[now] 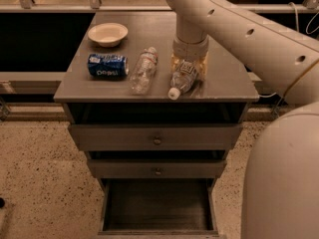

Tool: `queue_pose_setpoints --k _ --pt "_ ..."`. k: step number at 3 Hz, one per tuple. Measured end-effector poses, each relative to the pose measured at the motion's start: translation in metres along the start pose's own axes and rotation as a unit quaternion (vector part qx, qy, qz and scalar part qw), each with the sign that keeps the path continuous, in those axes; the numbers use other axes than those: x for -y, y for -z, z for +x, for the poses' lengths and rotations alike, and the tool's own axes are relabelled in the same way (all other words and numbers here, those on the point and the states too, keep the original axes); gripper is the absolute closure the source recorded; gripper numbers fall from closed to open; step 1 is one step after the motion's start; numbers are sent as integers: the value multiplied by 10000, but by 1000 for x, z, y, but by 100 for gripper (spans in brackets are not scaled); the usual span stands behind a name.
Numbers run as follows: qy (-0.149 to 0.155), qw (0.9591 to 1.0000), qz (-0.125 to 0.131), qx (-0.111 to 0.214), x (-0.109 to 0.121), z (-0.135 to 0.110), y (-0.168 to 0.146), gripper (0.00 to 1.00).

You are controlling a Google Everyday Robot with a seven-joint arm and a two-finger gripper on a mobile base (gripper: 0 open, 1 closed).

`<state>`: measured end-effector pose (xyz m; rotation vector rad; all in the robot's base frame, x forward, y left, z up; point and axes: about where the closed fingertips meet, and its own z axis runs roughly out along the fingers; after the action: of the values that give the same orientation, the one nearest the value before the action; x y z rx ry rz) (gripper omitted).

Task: Place blue plastic bottle into bottom drawer

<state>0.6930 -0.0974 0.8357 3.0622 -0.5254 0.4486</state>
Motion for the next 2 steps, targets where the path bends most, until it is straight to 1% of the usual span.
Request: queue_pose_setpoints --k 1,2 --pt "-296 9989 152 326 -4 -5 3 52" --pt "-1453 9844 576 802 -16 -13 40 83"
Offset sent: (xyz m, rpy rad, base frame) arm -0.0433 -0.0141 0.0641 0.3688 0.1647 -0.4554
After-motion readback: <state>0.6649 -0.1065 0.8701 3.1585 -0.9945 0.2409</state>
